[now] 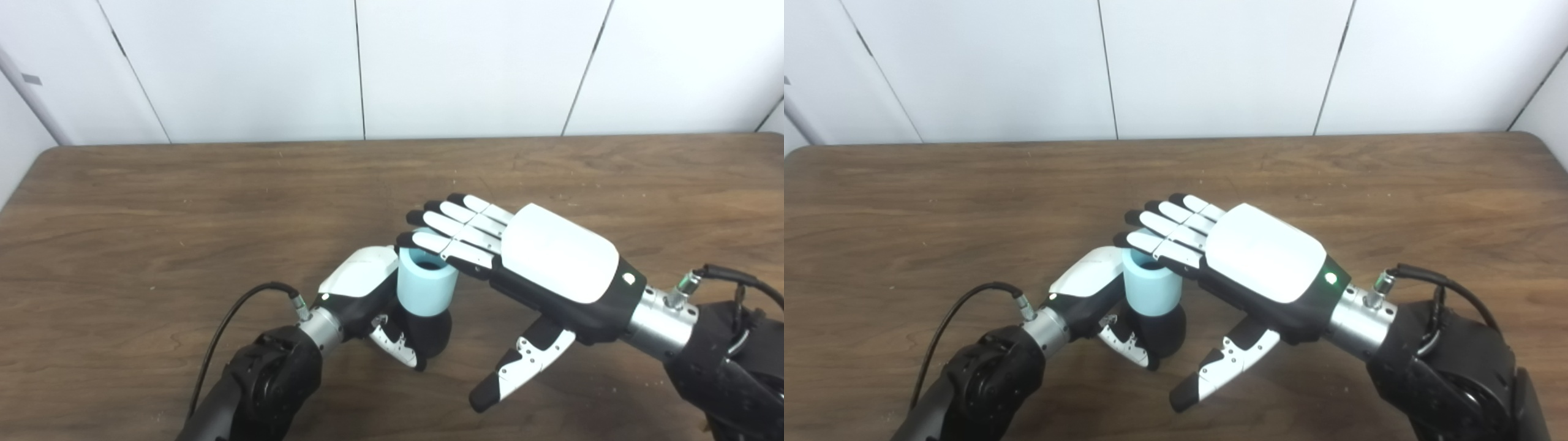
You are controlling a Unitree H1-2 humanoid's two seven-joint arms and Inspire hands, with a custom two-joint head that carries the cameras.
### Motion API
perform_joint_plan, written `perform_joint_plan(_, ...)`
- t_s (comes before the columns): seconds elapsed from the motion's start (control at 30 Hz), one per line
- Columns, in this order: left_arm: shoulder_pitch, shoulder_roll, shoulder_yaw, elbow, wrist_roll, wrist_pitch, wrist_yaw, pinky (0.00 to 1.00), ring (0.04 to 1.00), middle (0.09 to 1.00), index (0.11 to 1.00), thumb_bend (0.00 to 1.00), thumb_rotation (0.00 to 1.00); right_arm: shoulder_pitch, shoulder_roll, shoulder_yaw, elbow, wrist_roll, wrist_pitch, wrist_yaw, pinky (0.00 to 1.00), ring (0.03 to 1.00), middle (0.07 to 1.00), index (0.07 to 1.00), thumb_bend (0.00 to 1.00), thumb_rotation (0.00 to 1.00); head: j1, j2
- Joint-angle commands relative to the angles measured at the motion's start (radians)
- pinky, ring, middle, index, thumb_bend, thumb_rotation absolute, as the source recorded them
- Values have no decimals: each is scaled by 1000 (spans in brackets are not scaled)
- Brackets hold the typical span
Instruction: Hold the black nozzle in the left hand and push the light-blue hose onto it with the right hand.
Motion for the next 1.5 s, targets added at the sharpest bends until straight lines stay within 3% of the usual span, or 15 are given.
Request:
perform_joint_plan(0.0, 22, 8, -22, 46, -14, 15, -55, 1000, 773, 620, 482, 512, 32, 1, -10, -10, -8, -4, -27, -35, 1000, 1000, 1000, 936, 663, 1000, 1, 1)
perform_joint_plan(0.13, 17, 7, -21, 43, -11, 22, -60, 1000, 772, 609, 484, 514, 35, 22, -7, -2, 0, -5, -24, -32, 1000, 1000, 1000, 933, 662, 995, 2, 0)
perform_joint_plan(0.33, 17, 4, -28, 39, 11, 38, -67, 1000, 817, 672, 484, 515, 37, 21, -4, 15, 0, -14, -10, -13, 1000, 1000, 1000, 937, 651, 975, -1, -2)
perform_joint_plan(0.77, 18, -2, -26, 48, 13, 36, -61, 1000, 851, 658, 484, 515, 37, 10, -16, 17, -13, -2, 9, 4, 1000, 1000, 1000, 948, 647, 974, -3, -6)
perform_joint_plan(1.4, 12, 2, -26, 42, 10, 25, -62, 1000, 770, 614, 484, 515, 36, 37, -31, 12, 50, -10, -58, -37, 1000, 1000, 999, 959, 646, 973, 1, 1)
perform_joint_plan(1.47, 12, 3, -23, 44, 2, 16, -57, 1000, 725, 574, 456, 511, 9, 49, -35, 10, 70, -12, -69, -46, 1000, 1000, 998, 961, 645, 972, 1, 1)
